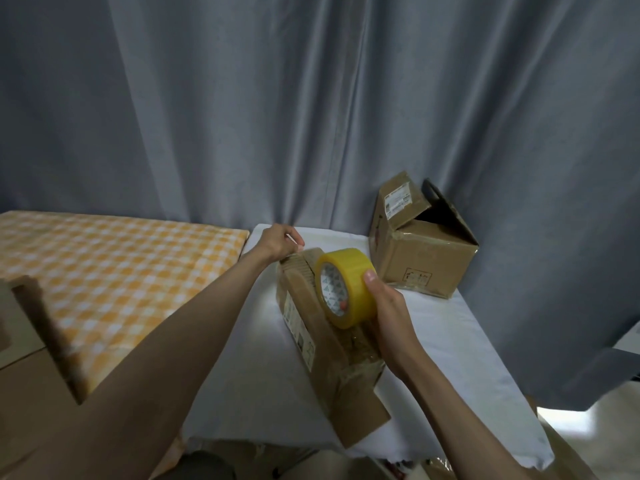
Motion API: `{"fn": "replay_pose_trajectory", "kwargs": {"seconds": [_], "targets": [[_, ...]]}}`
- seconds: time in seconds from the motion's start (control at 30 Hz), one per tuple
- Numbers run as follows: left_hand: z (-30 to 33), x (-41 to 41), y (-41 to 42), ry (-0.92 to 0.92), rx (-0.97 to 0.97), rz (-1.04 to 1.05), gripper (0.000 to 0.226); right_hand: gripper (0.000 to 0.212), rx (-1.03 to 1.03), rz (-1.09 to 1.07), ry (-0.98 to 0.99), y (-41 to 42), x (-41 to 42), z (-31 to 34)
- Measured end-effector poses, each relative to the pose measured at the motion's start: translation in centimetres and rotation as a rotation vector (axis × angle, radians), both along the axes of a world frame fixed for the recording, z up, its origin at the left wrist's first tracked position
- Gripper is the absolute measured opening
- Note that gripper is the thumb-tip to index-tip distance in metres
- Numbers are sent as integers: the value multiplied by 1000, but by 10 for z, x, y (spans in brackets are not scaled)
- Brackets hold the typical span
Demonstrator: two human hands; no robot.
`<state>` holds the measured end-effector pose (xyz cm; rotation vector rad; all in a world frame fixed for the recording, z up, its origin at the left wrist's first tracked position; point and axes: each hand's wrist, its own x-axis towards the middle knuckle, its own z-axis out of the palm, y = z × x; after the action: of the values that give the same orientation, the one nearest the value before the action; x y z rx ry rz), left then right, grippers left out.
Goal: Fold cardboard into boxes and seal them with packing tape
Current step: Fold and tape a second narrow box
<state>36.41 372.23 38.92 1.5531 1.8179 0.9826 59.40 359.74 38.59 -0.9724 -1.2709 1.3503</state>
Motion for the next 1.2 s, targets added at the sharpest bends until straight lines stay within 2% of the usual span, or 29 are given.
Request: {"fn": "replay_pose_trajectory", "kwargs": {"seconds": [0.1,0.47,0.7,1.0,1.2], "targets": [[-4,-2,-1,-16,-37,8,24,44,3,-2,4,-1,-1,-1],[-14,6,1,31,152,6,29,40,16,-18,14,-2,0,-5],[-13,1,3,-53,133,-70,8,40,9,-8,10,-2,1,-5],[-5,3,12,183,175,-187,13,36,-20,7,15,-2,2,-3],[3,8,18,254,53,-142,15,36,-16,21,6,-4,0,0]]}}
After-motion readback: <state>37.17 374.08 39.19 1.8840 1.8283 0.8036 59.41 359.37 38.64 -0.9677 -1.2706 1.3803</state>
